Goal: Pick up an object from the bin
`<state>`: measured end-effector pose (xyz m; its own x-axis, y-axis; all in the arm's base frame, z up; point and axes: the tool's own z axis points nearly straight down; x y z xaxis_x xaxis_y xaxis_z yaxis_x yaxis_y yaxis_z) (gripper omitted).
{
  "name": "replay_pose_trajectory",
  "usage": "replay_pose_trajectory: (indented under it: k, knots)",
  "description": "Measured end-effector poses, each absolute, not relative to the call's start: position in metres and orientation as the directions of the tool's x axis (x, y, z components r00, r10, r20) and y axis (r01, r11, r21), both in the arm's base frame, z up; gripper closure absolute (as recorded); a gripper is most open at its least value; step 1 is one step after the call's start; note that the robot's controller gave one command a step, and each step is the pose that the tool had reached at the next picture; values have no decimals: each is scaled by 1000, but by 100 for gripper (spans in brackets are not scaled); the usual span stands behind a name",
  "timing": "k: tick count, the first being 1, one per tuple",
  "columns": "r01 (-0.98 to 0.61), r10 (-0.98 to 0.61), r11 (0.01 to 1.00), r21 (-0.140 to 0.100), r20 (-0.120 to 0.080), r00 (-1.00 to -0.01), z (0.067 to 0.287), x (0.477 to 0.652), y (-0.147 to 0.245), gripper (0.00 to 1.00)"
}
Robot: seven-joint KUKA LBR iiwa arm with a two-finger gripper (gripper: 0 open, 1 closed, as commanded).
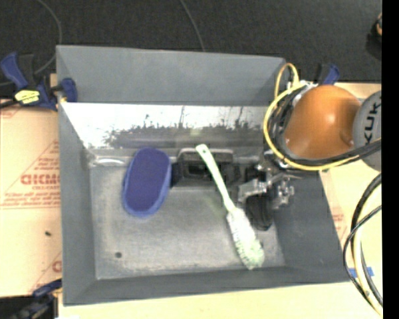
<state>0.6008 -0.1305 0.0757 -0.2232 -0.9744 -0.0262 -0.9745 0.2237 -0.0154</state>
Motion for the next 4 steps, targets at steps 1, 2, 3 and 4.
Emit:
replay_pose_trajectory:
  k: [1,2,3,4]
  knots:
    - [-975,-974,224,-15,-26,-223,76,601,-131,100]
    - [-974,-974,224,-15,-27,-224,77,600,-130,100]
    - [-975,-974,224,-10,-26,-224,93,599,-130,100]
    - [-974,-974,226,-10,-24,-225,113,599,-132,100]
